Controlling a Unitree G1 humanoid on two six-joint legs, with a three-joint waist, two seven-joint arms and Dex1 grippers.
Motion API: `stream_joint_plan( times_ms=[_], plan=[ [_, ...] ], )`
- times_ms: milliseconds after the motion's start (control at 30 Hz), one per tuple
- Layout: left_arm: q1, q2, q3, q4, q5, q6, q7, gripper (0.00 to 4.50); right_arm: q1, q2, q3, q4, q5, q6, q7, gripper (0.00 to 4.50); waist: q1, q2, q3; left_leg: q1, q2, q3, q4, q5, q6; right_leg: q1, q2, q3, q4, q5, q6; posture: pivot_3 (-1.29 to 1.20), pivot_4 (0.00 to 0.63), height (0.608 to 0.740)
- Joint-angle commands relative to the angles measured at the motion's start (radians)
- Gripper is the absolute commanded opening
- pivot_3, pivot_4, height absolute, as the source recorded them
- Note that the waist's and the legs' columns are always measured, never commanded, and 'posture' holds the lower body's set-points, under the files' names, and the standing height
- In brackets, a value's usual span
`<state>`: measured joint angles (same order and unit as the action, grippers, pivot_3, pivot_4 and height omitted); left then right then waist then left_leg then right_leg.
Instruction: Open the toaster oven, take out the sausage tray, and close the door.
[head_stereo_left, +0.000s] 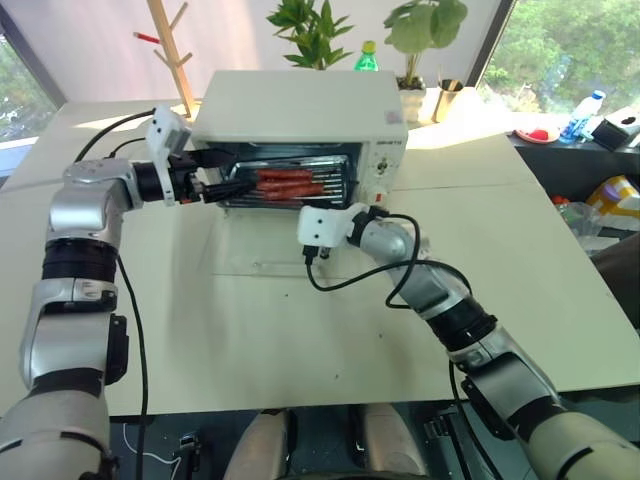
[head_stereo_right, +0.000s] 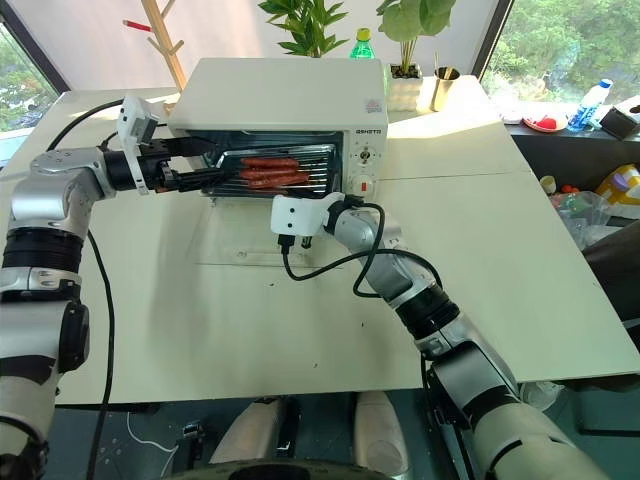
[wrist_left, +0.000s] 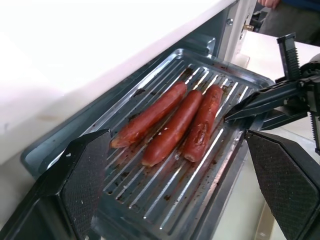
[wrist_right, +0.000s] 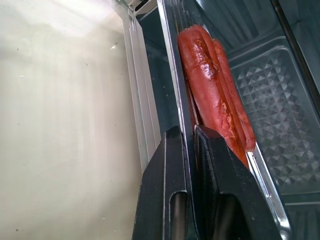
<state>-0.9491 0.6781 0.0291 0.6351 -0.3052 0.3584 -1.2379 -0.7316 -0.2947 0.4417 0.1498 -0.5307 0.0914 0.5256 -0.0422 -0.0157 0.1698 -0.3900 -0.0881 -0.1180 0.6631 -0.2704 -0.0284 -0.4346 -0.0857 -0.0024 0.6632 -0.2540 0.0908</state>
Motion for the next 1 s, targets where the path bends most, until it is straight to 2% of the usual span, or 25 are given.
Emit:
stream_joint_plan(
  times_ms=[33, 433, 767, 1000],
  plan=[
    [-0.047, 0.014, 0.024, 0.007, 0.000, -0.022, -0.006, 4.50, 0.016, -0.011, -0.036, -0.095, 0.009, -0.016, -0.022, 0.02, 0.001, 0.000, 0.000, 0.000, 0.000, 0.000, 0.000, 0.000, 0.000, 0.000, 0.000, 0.000, 0.000, 0.000, 0.000, 0.00, 0.150, 0.740],
    [-0.096, 0.008, 0.018, 0.080, 0.010, -0.020, -0.029, 4.50, 0.106, -0.055, -0.048, -0.239, 0.013, -0.019, 0.006, 0.02, 0.005, -0.001, 0.001, 0.000, 0.000, 0.000, 0.000, 0.000, 0.001, 0.000, 0.000, 0.000, 0.000, 0.000, 0.000, 0.00, 0.150, 0.740],
    [0.004, 0.069, 0.067, -0.073, -0.045, 0.121, -0.023, 4.50, 0.163, -0.126, -0.066, -0.310, 0.035, -0.105, 0.013, 0.02, 0.003, -0.001, 0.001, 0.000, 0.000, 0.000, 0.000, -0.001, 0.001, 0.000, 0.000, 0.000, 0.000, 0.000, 0.000, 0.00, 0.150, 0.740],
    [0.057, 0.075, 0.093, -0.156, -0.074, 0.173, 0.020, 4.50, 0.173, -0.189, -0.045, -0.288, -0.027, -0.219, -0.018, 0.02, 0.009, -0.001, 0.001, 0.000, 0.000, 0.000, 0.000, -0.001, 0.001, 0.000, 0.000, 0.000, 0.000, 0.000, 0.000, 0.00, 0.150, 0.740]
  ],
)
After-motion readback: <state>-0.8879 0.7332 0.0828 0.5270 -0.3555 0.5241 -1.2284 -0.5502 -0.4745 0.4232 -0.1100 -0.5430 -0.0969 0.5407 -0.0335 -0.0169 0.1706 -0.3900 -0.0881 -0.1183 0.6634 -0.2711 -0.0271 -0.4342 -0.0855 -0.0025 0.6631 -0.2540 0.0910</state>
